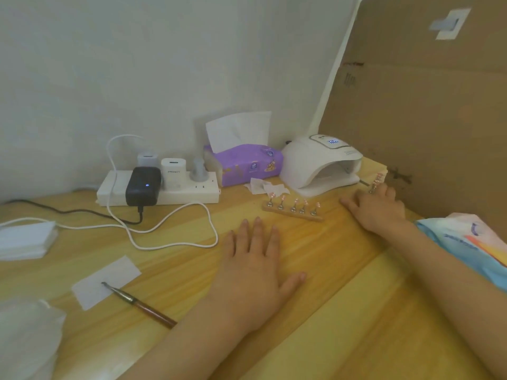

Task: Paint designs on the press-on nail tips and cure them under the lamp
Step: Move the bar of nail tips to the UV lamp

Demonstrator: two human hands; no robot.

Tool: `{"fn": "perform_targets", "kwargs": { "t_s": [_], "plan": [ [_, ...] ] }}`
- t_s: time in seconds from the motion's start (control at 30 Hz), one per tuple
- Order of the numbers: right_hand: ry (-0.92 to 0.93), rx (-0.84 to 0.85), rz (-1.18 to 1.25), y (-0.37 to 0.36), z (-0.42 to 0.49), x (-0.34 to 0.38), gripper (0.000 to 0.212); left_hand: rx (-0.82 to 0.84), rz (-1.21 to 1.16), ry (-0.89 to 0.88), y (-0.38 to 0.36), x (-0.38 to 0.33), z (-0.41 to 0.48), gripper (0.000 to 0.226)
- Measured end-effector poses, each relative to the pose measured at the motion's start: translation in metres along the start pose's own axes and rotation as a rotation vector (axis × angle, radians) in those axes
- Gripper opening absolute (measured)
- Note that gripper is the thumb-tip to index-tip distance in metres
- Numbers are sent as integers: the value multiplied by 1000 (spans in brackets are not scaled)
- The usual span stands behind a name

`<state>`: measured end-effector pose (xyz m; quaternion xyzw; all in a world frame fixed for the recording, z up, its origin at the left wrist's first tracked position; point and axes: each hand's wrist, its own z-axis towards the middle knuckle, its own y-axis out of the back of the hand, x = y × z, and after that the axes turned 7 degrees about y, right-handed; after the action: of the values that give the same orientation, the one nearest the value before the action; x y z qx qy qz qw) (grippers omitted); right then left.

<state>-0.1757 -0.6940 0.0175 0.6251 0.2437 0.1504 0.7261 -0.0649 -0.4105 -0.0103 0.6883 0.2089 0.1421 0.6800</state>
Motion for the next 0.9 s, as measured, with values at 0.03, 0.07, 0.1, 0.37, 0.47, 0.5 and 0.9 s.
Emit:
{"fn": "perform_targets", "kwargs": {
  "t_s": [0.03,0.07,0.1,0.37,0.47,0.5,0.9],
  "plan": [
    [8,1,2,0,3,4,69,1,1,-1,-1,0,0,85],
    [24,-4,11,0,6,7,66,0,2,-1,-1,0,1,85],
    [53,-16,29,0,7,9,62,-1,2,-1,-2,0,1,85],
    [436,-152,162,-7,4,-13,45,-24,10,-8,-4,1,1,83],
    [430,-133,147,-6,10,-23,46,-31,21,-9,-5,1,1,83],
    [405,-119,136,-6,14,-27,46,-30,24,-7,-5,1,1,83],
    [380,43,771,11,-7,1,39,-13,-13,-9,-3,1,2,81]
  ]
}}
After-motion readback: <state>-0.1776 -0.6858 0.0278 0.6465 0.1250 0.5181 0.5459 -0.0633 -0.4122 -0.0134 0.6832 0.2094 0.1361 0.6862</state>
